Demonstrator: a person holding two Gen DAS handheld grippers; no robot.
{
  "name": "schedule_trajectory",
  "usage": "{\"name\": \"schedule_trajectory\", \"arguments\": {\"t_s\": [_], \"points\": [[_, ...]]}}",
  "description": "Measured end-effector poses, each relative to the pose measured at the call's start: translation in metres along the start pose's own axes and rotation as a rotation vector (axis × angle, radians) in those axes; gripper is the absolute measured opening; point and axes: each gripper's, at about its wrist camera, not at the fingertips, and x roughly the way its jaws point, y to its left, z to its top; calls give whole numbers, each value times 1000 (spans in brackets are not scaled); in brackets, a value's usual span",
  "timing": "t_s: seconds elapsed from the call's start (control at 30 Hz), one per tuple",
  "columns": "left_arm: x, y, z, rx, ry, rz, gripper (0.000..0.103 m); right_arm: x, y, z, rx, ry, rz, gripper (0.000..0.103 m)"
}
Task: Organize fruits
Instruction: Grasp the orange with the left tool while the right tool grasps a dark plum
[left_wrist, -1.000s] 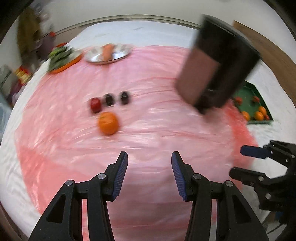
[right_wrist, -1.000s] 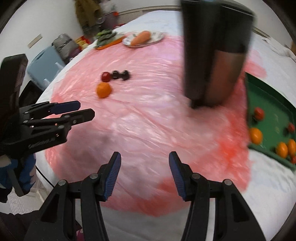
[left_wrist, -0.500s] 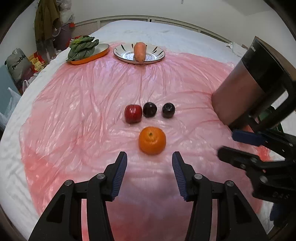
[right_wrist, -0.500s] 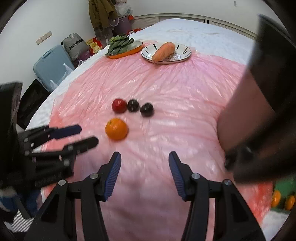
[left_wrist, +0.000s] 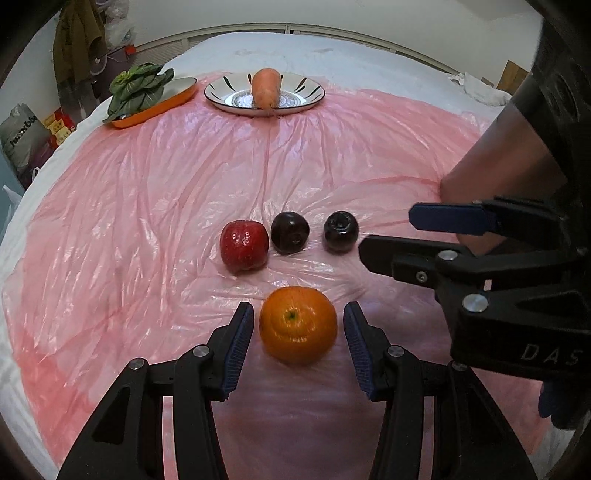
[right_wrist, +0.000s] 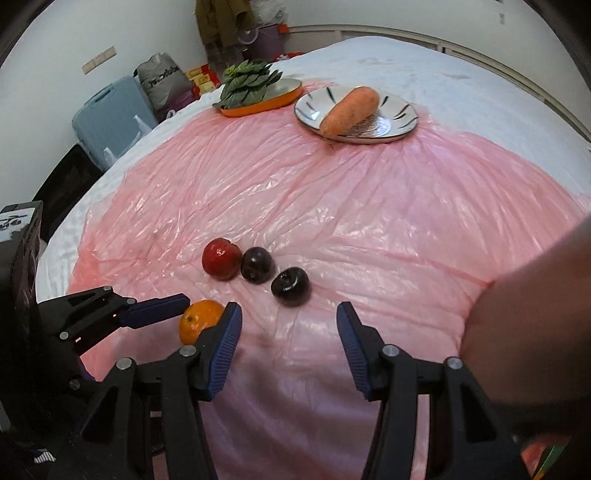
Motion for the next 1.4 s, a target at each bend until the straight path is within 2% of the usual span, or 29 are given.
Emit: {"name": "schedule_trajectory", "arguments": {"t_s": [0.27,0.4,0.63,0.73,0.8,0.87,0.97,1.4], "points": [[13,6,-3,-18,21,-25,45,22,-1,16,-12,10,18,100],[14,9,-5,-29,23,-44,44,28,7,23,-64,11,26,100],[11,12,-7,-39,23,-62,39,43,10,23,-101,54,-9,99],[10,12,-8,-39,21,-61,39,51,7,21,-102,76,-14,81],[9,13,-8,-39,19,-62,39,55,5,20,-101,92,-16,56],[9,13,-8,-43,19,-68,39,57,3,19,-92,95,-15,48],[6,14,-8,-50,14,-77,38,56,-1,18,-63,90,-4,45],[-10,18,-7,-101,-7,-135,38,32,-11,12,23,35,-2,45]]}}
